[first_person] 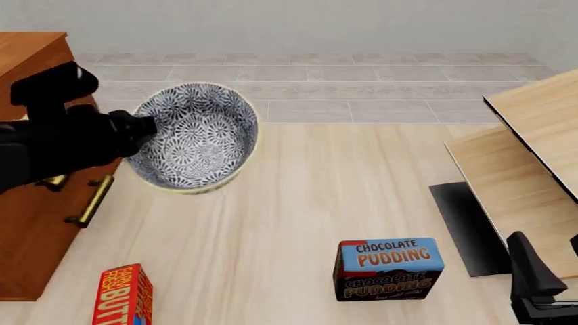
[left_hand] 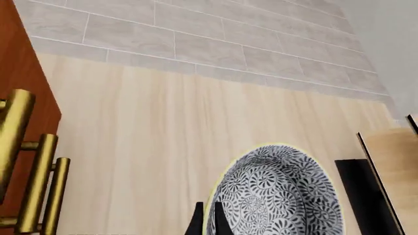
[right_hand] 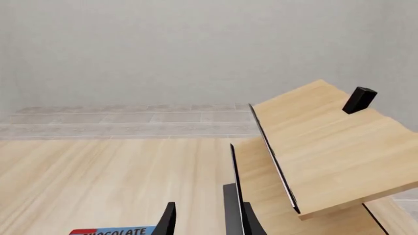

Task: Close the top drawer of the cabinet and put the bowl on top of it.

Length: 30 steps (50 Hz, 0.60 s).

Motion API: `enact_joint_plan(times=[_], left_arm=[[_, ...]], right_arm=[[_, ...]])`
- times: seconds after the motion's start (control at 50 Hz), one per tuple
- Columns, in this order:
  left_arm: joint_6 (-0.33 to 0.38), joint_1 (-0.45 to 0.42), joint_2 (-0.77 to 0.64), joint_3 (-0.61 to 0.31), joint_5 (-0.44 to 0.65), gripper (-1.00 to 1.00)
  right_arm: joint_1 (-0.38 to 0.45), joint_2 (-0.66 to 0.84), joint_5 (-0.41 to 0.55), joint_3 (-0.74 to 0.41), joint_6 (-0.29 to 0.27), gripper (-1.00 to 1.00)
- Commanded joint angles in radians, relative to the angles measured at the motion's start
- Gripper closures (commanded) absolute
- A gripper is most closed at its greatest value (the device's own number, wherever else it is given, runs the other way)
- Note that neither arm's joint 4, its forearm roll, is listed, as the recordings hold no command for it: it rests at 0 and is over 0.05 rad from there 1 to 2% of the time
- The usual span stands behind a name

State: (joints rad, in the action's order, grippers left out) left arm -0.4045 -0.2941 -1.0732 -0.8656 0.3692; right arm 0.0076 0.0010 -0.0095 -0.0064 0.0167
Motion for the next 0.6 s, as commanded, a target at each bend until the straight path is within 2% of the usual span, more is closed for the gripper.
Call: enact_joint_plan(times=[0.02, 0.06, 0.08, 0.16, 0.32, 0.42, 0.5, 0.54, 0.56, 0.6], left_arm=[[0.044, 0.089, 0.020, -0.184, 0.195, 1.00], [0.039, 0.091, 0.028, -0.219, 0.233, 1.00], [0.038, 0.119, 0.028, -0.232, 0.247, 1.00], [0.011, 0.094, 0.044, -0.280, 0.304, 1.00], [-0.003, 0.192, 0.027, -0.371, 0.419, 1.00], [-0.061, 0.170, 0.047, -0.411, 0.458, 1.00], [-0.010, 0.252, 0.026, -0.481, 0.517, 1.00], [-0.001, 0.308, 0.019, -0.498, 0.532, 1.00], [-0.003, 0.300, 0.017, -0.513, 0.538, 1.00], [-0.004, 0.345, 0.010, -0.543, 0.559, 1.00]], right_arm=[[0.003, 0.000, 0.001, -0.002, -0.002, -1.00], [0.005, 0.000, -0.001, 0.001, -0.002, -1.00], [0.005, 0.000, -0.001, 0.001, -0.002, -1.00], [0.004, 0.000, 0.000, -0.001, -0.001, -1.00], [0.004, 0.000, -0.002, 0.000, 0.002, -1.00], [0.003, 0.000, -0.003, 0.002, 0.004, -1.00], [0.005, 0.000, 0.001, -0.003, 0.004, -1.00], [0.004, 0.000, -0.001, -0.001, 0.005, -1.00], [0.002, 0.000, -0.002, 0.000, 0.006, -1.00], [0.001, 0.000, -0.003, 0.001, 0.007, -1.00]])
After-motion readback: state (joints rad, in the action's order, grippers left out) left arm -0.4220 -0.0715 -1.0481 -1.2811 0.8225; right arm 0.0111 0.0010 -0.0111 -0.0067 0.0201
